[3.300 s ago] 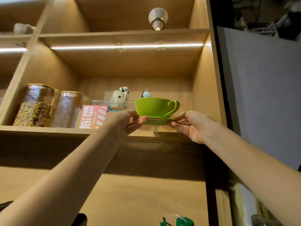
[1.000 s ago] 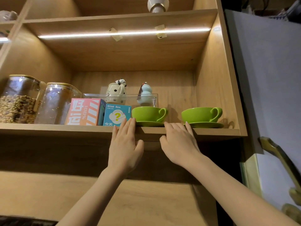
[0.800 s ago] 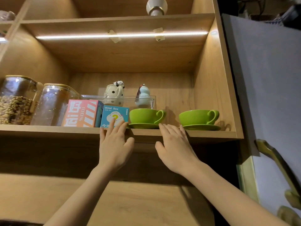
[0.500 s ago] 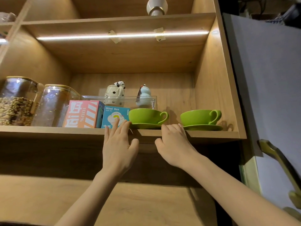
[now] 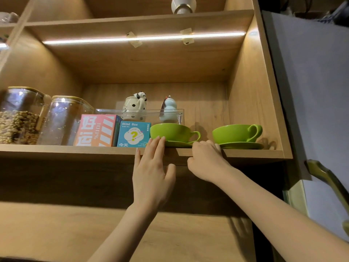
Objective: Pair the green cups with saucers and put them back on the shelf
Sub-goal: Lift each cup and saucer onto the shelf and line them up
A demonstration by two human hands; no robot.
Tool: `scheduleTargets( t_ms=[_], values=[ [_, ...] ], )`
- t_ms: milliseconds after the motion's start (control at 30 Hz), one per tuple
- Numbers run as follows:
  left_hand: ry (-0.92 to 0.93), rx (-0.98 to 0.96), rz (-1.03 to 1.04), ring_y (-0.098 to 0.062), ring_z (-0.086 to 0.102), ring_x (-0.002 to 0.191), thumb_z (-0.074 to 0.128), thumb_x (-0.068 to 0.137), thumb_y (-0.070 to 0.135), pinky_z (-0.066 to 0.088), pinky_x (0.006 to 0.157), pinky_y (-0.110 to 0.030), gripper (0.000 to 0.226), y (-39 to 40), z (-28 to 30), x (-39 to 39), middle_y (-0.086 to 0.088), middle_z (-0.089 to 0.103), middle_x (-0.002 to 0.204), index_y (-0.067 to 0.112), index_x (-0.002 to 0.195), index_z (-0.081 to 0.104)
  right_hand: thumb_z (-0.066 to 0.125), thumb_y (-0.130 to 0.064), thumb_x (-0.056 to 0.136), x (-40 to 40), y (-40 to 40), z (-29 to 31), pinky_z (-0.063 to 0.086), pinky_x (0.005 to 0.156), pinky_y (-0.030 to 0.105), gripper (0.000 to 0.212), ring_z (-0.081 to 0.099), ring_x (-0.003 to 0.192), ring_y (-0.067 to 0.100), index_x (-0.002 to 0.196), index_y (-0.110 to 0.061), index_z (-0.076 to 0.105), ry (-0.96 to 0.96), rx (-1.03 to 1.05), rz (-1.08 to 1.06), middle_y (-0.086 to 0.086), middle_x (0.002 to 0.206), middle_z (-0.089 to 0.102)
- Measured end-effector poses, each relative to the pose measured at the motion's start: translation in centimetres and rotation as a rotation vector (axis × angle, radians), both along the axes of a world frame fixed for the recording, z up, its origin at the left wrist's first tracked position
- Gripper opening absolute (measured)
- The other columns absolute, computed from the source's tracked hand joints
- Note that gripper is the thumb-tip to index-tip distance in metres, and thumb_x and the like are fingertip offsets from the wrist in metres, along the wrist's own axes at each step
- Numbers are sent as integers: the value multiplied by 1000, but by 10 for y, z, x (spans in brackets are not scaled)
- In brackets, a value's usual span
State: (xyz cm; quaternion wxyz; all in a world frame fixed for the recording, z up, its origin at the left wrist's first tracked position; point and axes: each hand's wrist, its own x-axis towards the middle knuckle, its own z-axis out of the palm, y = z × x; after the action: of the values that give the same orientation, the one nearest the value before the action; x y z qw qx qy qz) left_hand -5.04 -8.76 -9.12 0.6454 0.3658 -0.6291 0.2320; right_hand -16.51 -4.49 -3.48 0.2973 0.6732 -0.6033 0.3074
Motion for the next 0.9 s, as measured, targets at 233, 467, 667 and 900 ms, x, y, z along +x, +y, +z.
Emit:
scheduleTargets(
  t_ms=[233,467,667,900],
  values=[
    [-41,-22,29,-11,12,144,34,76,26,-7,112,-26,69,0,-2,-5,5,21,155,24,144,19,45,-16,85,7,-6,1,31,98,39,29,41,115,33,109,-3,54,-41,-2,-59,17,120,54],
    [-86,-22,113,-16,12,144,38,79,17,-6,111,-31,69,-1,-2,-9,0,21,155,19,145,18,47,-17,85,7,-12,-2,31,99,39,31,41,115,32,112,-2,52,-34,-73,-79,17,121,54],
    [-83,-41,103,-11,8,138,41,75,16,1,112,-36,71,4,-3,-11,-4,24,153,14,144,23,44,-13,88,-18,10,-19,34,104,30,39,41,121,22,126,-7,45,-23,-223,246,9,128,52],
    [-190,-121,-65,-18,28,139,39,75,20,5,113,-31,67,28,9,-57,-6,32,150,11,140,31,40,-24,89,-74,29,-28,18,116,42,55,26,140,24,142,-14,27,168,-310,-51,8,151,32]
  ],
)
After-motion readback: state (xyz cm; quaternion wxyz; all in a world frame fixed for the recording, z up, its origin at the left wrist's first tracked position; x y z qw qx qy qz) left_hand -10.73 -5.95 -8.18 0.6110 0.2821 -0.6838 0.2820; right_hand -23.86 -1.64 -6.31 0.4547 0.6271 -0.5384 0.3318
